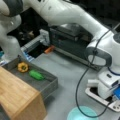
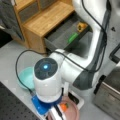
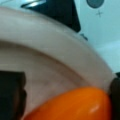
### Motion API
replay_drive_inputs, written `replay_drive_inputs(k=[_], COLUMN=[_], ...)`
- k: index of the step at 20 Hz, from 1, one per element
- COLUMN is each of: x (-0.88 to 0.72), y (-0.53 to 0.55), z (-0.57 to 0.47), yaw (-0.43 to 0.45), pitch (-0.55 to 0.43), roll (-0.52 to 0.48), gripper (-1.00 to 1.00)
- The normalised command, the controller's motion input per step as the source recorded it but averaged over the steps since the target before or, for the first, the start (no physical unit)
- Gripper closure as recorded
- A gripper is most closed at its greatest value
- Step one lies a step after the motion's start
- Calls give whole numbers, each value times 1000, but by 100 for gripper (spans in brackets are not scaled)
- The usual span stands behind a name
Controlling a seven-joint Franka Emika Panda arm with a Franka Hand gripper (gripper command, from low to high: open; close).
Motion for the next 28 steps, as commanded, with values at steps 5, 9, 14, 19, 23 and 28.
replay_drive_inputs(k=[5,9,14,19,23,28], x=[251,240,231,225,225,221], y=[174,171,170,152,133,127], z=[-65,-62,-62,-70,-77,-83], yaw=[-21,-27,-34,-28,-19,-10], pitch=[187,187,185,175,173,163], roll=[-296,-293,-287,-279,-271,-261], gripper=[100,100,100,100,100,-100])
